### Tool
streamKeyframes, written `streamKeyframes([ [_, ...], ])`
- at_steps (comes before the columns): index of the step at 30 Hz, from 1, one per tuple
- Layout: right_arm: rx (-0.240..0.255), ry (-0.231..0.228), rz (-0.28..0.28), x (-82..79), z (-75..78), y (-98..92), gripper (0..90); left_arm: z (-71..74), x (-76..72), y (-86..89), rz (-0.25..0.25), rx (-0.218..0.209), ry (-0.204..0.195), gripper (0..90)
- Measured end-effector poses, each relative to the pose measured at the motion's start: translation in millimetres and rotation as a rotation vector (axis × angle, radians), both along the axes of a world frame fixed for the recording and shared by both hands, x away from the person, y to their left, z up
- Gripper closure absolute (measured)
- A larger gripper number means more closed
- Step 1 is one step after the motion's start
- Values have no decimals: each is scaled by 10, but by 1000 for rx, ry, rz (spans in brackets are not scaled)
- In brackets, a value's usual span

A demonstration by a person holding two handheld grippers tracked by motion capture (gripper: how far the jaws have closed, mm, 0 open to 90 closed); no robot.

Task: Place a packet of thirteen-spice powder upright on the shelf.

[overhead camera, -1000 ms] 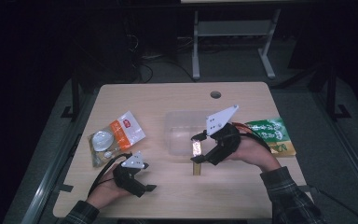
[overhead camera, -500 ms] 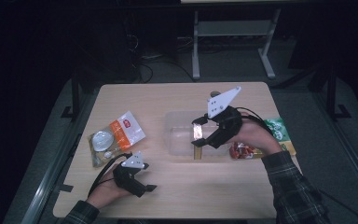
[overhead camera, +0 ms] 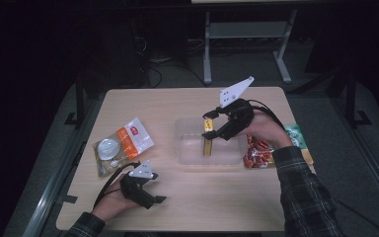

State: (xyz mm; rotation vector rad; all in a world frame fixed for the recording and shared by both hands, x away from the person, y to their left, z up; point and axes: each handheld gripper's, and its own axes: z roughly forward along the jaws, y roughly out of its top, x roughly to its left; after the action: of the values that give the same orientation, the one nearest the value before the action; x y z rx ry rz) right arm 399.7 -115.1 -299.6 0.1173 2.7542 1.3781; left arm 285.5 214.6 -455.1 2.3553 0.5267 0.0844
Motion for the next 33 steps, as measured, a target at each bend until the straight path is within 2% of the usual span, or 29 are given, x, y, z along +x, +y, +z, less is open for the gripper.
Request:
streamKeyframes([
  [2, -15, -15, -1, 60, -23, 11, 313, -5, 0, -2, -1, 0, -2, 130],
  [3, -13, -1, -11, 68, -26, 15, 313, -3, 5, 2, -10, 11, -3, 130],
  [4, -10, -2, -12, 107, -35, 18, 313, -7, -2, -4, -2, 2, 4, 130],
  [7, -9, -6, -13, 179, -43, 31, 313, -2, 3, 2, -9, 14, 4, 130],
  [10, 16, -2, -11, 237, -53, 30, 313, -1, 5, 4, -11, 16, 3, 130],
  [15, 8, -6, -13, 318, -70, 35, 313, -6, -2, 1, -4, 8, 6, 130],
  [19, 18, 20, -16, 356, -93, 53, 313, -7, -6, 0, -1, 8, 6, 130],
  [33, -14, 44, -17, 475, -225, 101, 312, -3, -4, 18, -5, 22, 5, 131],
])
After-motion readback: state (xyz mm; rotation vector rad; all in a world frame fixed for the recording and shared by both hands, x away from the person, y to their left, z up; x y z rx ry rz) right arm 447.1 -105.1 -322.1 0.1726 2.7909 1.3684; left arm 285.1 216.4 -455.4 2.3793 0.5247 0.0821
